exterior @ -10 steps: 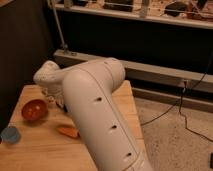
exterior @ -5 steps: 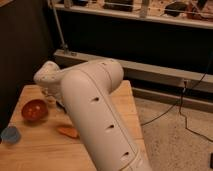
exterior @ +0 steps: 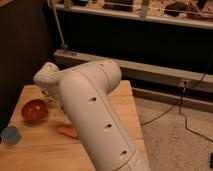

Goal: Place the eraser on the white sponge

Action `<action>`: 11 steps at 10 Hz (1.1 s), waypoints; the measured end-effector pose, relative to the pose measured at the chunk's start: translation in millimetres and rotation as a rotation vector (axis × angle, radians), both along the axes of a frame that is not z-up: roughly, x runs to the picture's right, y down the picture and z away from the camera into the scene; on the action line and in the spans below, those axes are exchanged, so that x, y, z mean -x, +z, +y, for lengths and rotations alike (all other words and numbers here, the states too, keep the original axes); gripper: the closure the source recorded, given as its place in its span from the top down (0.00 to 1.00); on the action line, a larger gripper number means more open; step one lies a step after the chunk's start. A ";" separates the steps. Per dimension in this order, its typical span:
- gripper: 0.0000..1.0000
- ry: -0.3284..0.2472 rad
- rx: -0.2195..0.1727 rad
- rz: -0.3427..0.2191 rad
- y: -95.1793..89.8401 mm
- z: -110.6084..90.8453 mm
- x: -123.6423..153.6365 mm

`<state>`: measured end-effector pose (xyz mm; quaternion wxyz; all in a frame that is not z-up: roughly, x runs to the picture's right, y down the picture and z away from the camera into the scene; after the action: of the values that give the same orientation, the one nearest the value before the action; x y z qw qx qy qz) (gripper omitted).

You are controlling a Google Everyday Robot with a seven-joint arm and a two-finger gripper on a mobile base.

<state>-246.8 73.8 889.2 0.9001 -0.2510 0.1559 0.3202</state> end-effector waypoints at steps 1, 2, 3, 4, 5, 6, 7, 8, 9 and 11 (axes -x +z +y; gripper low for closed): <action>0.77 0.002 0.000 0.001 -2.1 -1.6 -1.5; 0.77 0.003 -0.003 0.002 -4.6 -4.8 -3.3; 0.77 0.006 -0.014 0.003 -10.9 -13.5 -8.1; 0.77 0.008 -0.021 0.007 -16.3 -19.6 -13.2; 0.77 0.009 -0.026 0.016 -23.0 -26.4 -21.7; 0.77 0.008 -0.030 0.027 -29.7 -32.0 -31.0; 0.77 0.009 -0.033 0.049 -39.4 -38.0 -46.9; 0.77 0.012 -0.034 0.067 -45.4 -40.8 -58.9; 0.77 0.028 -0.040 0.088 -53.6 -45.1 -74.8; 0.77 0.105 -0.070 0.113 -68.9 -52.7 -101.0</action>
<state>-145.7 21.1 820.2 0.8801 -0.2089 0.1818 0.3856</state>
